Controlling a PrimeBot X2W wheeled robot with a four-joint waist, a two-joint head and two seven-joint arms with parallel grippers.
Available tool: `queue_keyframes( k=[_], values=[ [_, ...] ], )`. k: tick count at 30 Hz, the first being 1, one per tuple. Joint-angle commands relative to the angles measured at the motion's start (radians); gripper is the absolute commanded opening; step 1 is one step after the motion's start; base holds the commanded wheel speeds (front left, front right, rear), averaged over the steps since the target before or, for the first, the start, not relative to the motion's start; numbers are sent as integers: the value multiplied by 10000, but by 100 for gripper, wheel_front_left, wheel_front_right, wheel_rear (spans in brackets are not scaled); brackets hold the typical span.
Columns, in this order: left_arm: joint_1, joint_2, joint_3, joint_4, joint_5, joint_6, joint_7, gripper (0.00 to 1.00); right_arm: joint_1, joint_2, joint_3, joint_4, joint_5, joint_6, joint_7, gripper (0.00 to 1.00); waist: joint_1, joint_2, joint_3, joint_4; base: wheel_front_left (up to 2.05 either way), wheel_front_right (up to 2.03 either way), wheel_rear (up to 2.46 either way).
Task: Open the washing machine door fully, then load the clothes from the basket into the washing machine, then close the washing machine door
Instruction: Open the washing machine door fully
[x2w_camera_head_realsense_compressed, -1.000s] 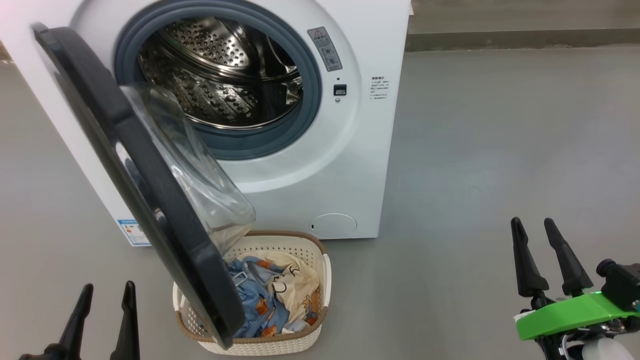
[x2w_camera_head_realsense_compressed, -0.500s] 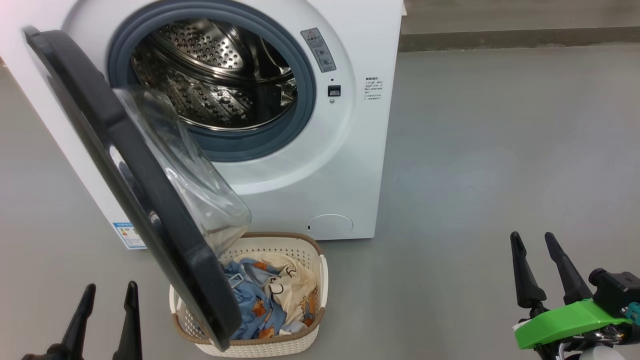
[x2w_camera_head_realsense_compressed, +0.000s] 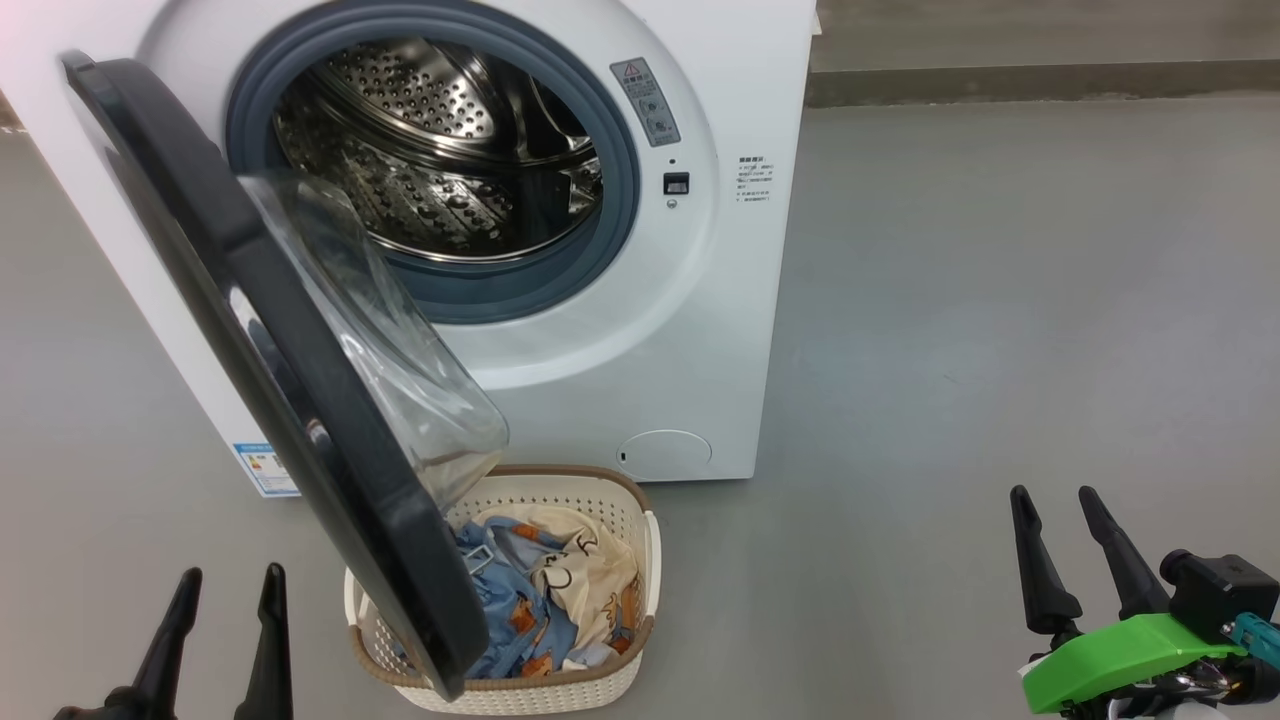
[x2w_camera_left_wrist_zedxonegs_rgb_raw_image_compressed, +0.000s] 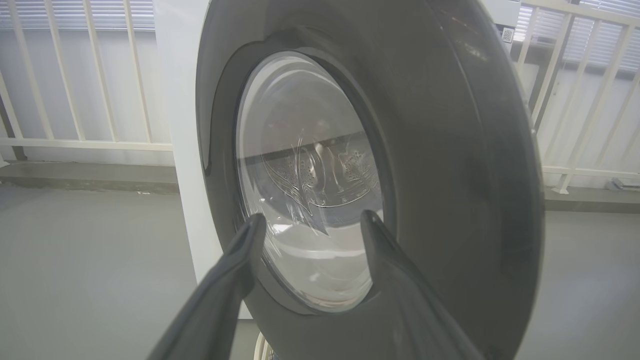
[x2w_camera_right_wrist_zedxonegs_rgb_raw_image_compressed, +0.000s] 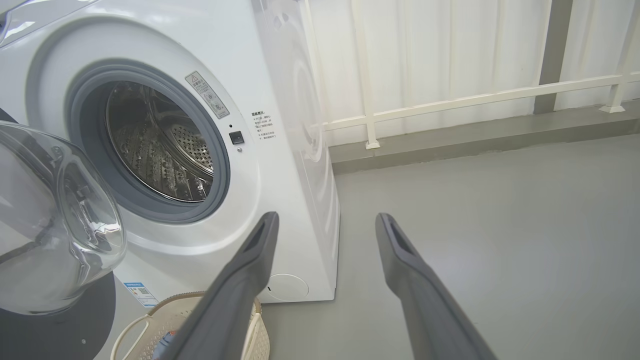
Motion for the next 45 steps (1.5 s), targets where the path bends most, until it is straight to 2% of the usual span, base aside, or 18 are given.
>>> queue_keyframes(
  k=[1, 24, 25, 26, 27, 28, 34, 40, 45],
  values=[
    [-293, 143, 330, -198, 144, 7, -63, 100, -365, -139, 246, -184, -121, 75, -91, 100, 0, 0, -7, 6, 0, 0, 0],
    [-302, 150, 252, -211, 156, 7, -63, 100, -309, 17, 154, -163, -252, 75, -91, 100, 0, 0, -44, 59, 0, 0, 0],
    [-301, 147, 259, -219, 156, 7, -63, 92, -305, 20, 147, -164, -250, 75, -91, 100, 0, 0, -40, 61, 0, 0, 0],
    [-300, 145, 260, -221, 153, 7, -63, 45, -302, 24, 138, -166, -250, 75, -91, 100, 0, 0, -35, 62, 0, 0, 0],
    [-303, 144, 258, -225, 146, 7, -63, 8, -297, 30, 129, -168, -252, 75, -91, 100, 0, 0, -31, 64, 0, 0, 0],
    [-307, 145, 252, -236, 140, 7, -63, 0, -292, 37, 121, -172, -254, 75, -91, 100, 0, 0, -27, 64, 0, 0, 0],
    [-406, 129, 291, -861, 168, 7, -63, 0, -268, 87, 69, -218, -262, 75, -91, 100, 0, 0, -5, 75, 0, 0, 0],
    [-553, 1, 282, -2397, 442, 7, -63, 0, -226, 123, 22, -250, -260, 75, -91, 100, 0, 0, -5, 111, 0, 0, 0],
    [-665, -128, -83, -3737, 572, 7, -63, 0, -205, 152, 28, -251, -258, 75, -91, 100, 0, 0, -23, 121, 0, 0, 0]
  ],
)
